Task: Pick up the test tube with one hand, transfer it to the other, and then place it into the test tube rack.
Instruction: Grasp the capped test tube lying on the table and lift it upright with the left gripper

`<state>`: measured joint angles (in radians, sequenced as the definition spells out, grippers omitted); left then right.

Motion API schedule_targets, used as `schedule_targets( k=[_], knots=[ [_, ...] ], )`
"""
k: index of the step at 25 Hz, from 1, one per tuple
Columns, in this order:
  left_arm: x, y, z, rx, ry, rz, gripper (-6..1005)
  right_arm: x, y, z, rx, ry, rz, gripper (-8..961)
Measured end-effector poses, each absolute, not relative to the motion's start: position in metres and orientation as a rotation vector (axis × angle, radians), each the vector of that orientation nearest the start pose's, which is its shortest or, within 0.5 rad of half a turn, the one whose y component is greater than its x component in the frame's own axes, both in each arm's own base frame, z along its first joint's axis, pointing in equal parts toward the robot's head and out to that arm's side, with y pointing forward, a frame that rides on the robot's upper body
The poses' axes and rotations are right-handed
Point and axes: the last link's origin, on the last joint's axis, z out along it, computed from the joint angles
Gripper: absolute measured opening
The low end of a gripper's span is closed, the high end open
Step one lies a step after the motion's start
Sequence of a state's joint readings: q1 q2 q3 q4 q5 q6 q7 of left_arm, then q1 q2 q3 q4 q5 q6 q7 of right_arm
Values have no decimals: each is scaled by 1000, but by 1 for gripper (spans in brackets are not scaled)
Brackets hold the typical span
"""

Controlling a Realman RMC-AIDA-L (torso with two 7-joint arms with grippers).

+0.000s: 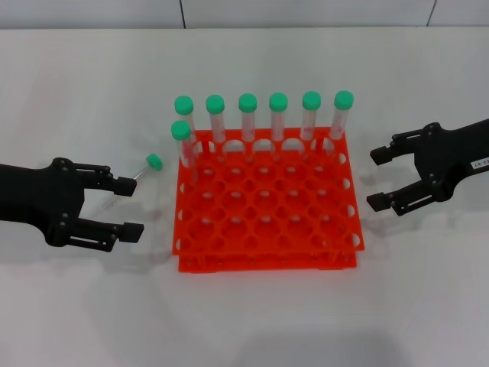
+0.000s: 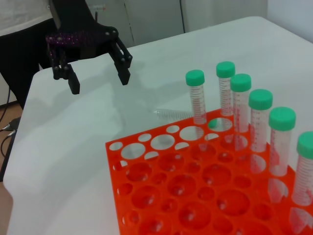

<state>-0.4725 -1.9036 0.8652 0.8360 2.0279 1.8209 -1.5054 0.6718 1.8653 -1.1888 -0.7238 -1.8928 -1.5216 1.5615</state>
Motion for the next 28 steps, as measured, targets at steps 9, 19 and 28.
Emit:
schedule_targets(
  k=[9,19,28],
  knots=[
    [-263,313,81,-2991,-627,-360,767,219,372,28,-3023,324,226,857],
    [-248,336,100,-2867,-1022,132,766,216,378,33,-3005,280,194,857],
    [-244,355,92,-2706,-1157,511,762,214,380,31,-2997,275,186,856]
  ],
)
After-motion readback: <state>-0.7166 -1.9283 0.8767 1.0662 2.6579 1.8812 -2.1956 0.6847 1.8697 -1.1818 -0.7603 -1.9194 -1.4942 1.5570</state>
